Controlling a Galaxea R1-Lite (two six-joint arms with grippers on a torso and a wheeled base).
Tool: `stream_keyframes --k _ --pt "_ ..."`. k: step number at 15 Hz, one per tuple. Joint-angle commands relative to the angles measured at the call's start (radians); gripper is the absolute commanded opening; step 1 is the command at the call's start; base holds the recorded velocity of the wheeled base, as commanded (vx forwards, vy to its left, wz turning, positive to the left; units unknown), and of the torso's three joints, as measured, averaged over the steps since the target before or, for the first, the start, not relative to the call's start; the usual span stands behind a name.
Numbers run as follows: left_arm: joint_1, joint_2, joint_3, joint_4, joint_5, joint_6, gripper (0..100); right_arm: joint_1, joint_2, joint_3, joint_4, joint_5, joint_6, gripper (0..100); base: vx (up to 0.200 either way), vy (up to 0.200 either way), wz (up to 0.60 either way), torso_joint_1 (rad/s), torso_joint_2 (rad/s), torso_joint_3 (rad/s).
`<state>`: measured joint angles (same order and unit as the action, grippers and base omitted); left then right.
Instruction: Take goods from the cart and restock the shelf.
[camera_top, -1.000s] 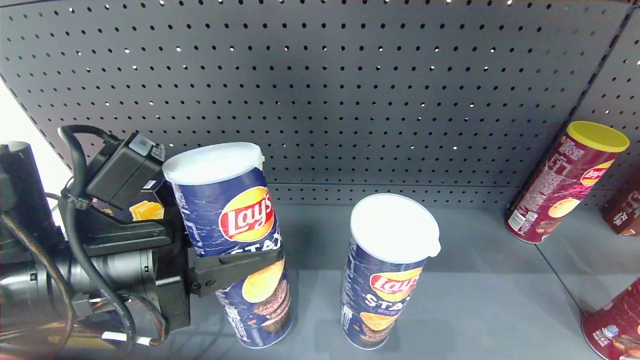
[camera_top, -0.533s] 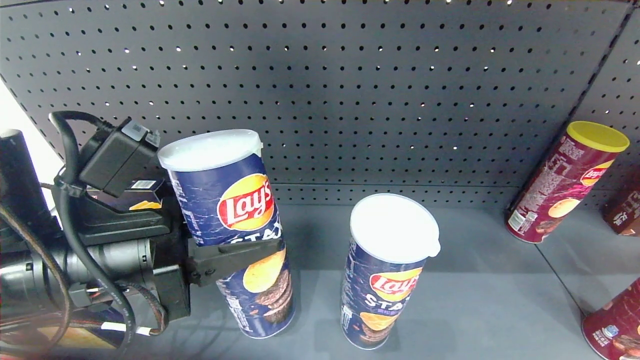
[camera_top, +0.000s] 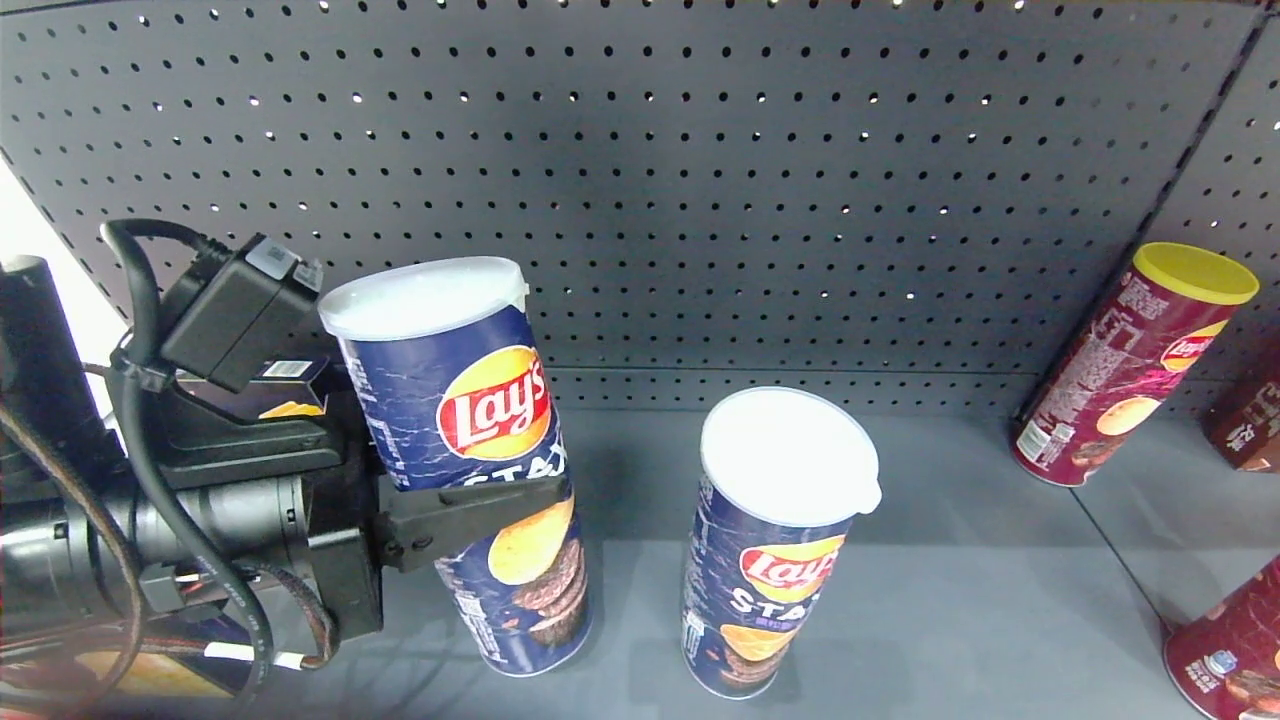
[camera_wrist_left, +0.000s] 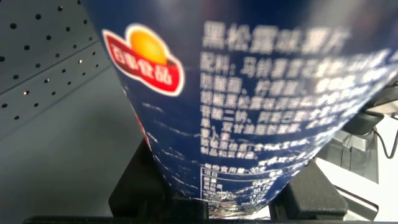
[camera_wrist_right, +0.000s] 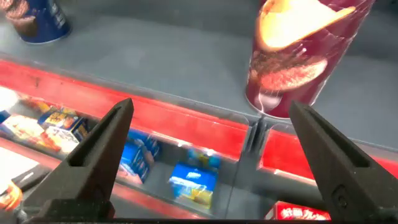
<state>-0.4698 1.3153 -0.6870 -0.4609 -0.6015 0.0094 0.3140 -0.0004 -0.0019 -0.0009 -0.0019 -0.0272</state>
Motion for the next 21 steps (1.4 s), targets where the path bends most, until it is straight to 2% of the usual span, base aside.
stream_keyframes --k 1,5,6,8,9,12,13,17,20,21 --pt "-0.001 0.002 -0.002 0.001 0.0 0.0 0 0.0 0.0 0.0 -0.001 -0.001 0.021 100 0.0 0.0 0.0 0.0 0.0 0.0" --pt "0.0 0.004 -0.011 -0.001 -0.012 0.0 0 -0.009 0.0 -0.001 0.001 -0.001 0.024 100 0.0 0.0 0.0 0.0 0.0 0.0" --pt "0.0 0.004 -0.016 -0.001 -0.02 -0.002 0 -0.03 0.06 -0.001 0.001 -0.001 0.024 100 0.0 0.0 0.0 0.0 0.0 0.0" --pt "-0.001 0.015 -0.022 -0.001 -0.021 0.0 0 -0.182 0.125 -0.001 0.001 -0.001 0.023 100 0.0 0.0 0.0 0.0 0.0 0.0" --pt "-0.001 0.019 -0.026 -0.002 -0.021 0.0 0 -0.219 0.109 -0.001 0.001 -0.001 0.027 100 0.0 0.0 0.0 0.0 0.0 0.0" --pt "0.0 0.025 -0.031 -0.002 -0.023 0.0 0 -0.245 0.103 -0.001 0.001 -0.001 0.024 100 0.0 0.0 0.0 0.0 0.0 0.0" --pt "0.0 0.027 -0.048 -0.001 -0.024 0.0 0 -0.345 0.059 -0.001 0.001 -0.001 0.026 100 0.0 0.0 0.0 0.0 0.0 0.0" --pt "0.008 0.032 -0.085 0.004 -0.032 -0.002 0 -0.314 0.0 0.0 0.001 -0.001 0.026 100 0.0 0.0 0.0 0.0 0.0 0.0" --pt "0.014 0.036 -0.105 0.004 -0.073 -0.003 0 -0.314 0.0 -0.001 0.001 -0.001 0.026 100 0.0 0.0 0.0 0.0 0.0 0.0" --pt "0.031 0.047 -0.106 0.001 -0.101 0.0 0 -0.314 0.0 -0.001 -0.001 -0.001 0.026 100 0.0 0.0 0.0 0.0 0.0 0.0"
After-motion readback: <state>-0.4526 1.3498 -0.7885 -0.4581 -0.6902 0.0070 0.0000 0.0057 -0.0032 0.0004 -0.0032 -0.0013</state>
